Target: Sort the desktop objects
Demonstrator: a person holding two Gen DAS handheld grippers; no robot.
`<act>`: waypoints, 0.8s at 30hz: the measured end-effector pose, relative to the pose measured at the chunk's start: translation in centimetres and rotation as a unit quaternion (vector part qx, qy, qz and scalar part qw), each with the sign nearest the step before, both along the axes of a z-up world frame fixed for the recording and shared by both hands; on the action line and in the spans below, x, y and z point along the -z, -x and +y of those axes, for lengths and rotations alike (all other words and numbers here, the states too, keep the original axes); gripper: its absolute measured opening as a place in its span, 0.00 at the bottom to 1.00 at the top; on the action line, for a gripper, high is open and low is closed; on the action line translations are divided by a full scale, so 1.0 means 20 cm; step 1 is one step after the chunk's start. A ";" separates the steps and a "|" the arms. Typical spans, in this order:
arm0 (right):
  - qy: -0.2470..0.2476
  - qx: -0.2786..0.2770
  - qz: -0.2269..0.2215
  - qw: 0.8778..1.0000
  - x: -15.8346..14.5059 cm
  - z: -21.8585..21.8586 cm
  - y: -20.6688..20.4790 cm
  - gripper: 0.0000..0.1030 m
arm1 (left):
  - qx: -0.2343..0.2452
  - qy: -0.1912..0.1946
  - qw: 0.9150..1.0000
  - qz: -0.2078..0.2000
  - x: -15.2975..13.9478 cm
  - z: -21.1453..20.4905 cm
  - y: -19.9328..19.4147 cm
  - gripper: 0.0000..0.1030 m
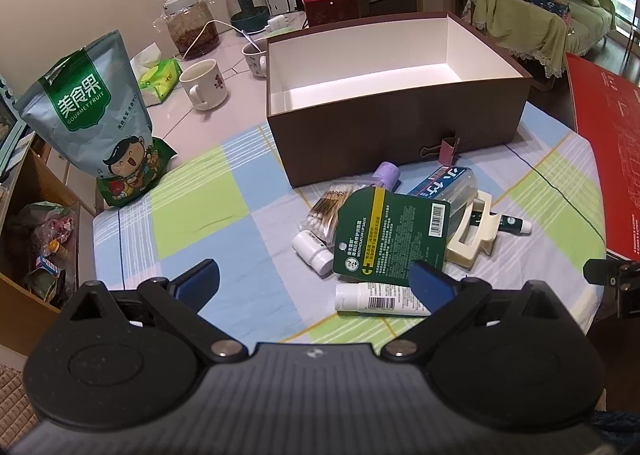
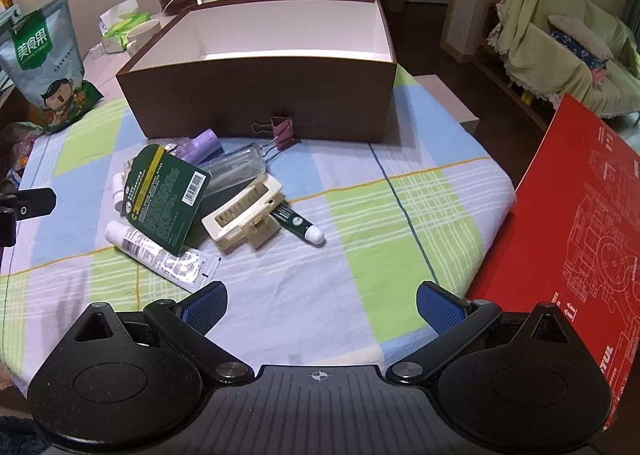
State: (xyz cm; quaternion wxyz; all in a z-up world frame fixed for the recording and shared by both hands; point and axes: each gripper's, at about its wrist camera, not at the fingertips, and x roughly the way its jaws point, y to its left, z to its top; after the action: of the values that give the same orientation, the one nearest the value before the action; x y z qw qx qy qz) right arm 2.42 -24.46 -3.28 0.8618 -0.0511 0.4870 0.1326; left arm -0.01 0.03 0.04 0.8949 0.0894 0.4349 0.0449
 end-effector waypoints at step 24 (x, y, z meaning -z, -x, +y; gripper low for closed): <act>0.001 -0.012 -0.013 1.000 -0.10 0.06 0.00 1.00 | -0.002 0.017 1.000 -0.004 -0.05 0.04 0.01 0.98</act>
State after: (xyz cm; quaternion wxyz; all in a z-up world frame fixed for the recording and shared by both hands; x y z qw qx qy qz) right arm 2.44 -23.16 -1.30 0.8661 -0.0600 0.4755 0.1420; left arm -0.11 0.85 0.99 0.8981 0.0733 0.4318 0.0395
